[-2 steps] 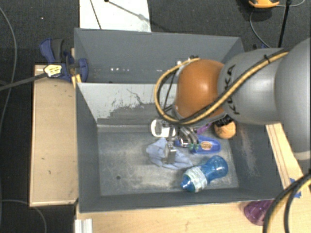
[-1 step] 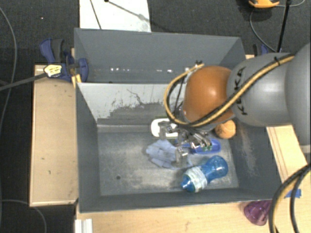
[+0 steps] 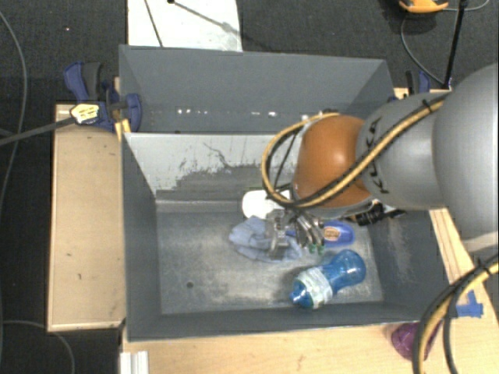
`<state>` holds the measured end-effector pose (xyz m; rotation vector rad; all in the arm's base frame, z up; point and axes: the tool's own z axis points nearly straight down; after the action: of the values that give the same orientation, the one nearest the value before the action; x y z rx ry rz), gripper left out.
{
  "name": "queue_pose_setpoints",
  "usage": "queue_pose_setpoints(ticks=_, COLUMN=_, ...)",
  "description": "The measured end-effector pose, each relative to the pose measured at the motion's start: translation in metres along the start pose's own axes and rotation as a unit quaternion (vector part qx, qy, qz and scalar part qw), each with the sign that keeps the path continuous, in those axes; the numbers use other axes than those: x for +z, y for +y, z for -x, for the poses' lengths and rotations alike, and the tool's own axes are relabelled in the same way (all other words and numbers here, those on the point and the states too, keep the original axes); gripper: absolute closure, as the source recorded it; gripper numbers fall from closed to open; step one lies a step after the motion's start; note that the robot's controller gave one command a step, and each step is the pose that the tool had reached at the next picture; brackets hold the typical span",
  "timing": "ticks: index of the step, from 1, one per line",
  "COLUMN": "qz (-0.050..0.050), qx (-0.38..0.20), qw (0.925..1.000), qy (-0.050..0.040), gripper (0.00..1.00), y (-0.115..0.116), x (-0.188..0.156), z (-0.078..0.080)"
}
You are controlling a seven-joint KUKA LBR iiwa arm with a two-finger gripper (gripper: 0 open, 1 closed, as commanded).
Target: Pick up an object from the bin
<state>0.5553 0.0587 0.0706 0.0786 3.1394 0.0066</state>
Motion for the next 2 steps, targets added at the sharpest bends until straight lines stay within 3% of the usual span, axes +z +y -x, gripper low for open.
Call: queue_pose_setpoints(ticks=2, qz=0.0, qx=0.0, qw=1.0, qy=-0.0004, gripper=1.0, y=0.0, x=-0.0018, z=-0.0003)
